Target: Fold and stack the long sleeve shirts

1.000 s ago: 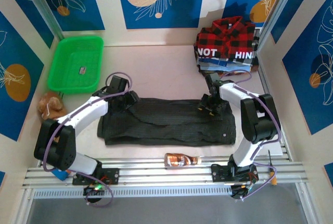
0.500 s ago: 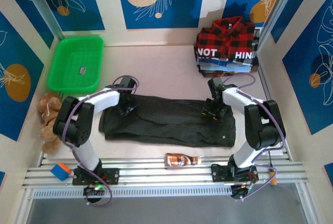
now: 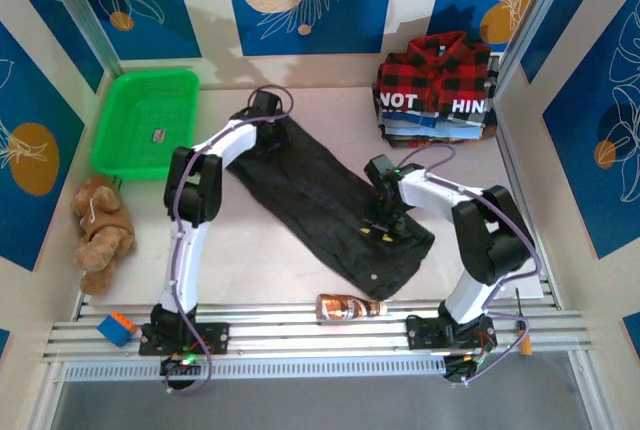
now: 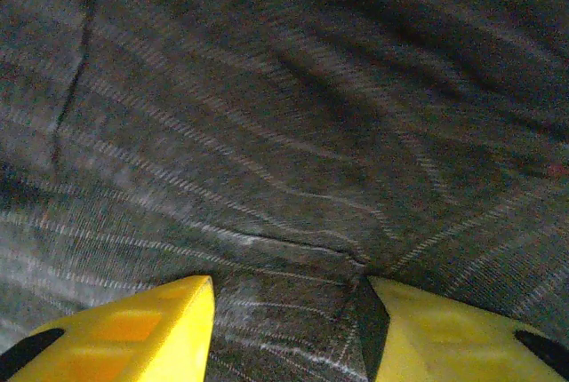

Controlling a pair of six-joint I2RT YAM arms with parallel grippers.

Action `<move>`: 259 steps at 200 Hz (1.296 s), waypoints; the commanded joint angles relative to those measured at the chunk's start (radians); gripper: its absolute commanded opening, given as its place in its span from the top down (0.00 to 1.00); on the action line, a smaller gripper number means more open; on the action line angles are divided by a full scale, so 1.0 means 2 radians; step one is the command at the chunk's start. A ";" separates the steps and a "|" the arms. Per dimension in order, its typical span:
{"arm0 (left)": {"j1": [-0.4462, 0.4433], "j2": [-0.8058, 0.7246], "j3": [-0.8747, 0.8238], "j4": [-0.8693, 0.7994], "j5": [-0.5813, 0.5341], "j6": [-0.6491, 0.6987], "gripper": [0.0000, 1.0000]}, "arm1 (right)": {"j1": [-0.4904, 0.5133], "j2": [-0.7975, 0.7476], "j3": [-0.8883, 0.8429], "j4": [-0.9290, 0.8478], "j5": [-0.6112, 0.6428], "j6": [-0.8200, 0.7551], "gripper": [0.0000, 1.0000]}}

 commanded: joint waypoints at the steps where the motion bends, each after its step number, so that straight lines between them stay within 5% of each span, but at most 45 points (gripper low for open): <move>1: 0.012 0.070 0.088 0.013 0.071 0.031 0.43 | 0.046 0.043 0.025 0.006 -0.055 0.067 0.53; 42: 0.024 0.186 0.281 0.015 0.131 0.038 0.42 | 0.120 0.106 0.084 0.048 -0.089 0.139 0.53; 91: 0.051 0.215 0.312 0.084 0.149 0.004 0.37 | 0.159 0.186 0.162 0.075 -0.108 0.180 0.53; 119: 0.061 0.200 0.312 0.121 0.209 -0.040 0.27 | 0.173 0.200 0.191 0.085 -0.122 0.206 0.52; 177: 0.060 -0.035 0.141 0.125 0.237 -0.062 0.00 | 0.178 0.090 0.201 -0.004 -0.111 0.144 0.36; 220: 0.058 -0.223 -0.030 0.051 0.213 -0.031 0.00 | 0.156 -0.029 0.164 -0.075 -0.076 0.081 0.31; 259: 0.042 -0.417 -0.247 -0.078 0.154 0.017 0.01 | 0.104 -0.083 0.109 -0.130 -0.070 -0.090 0.31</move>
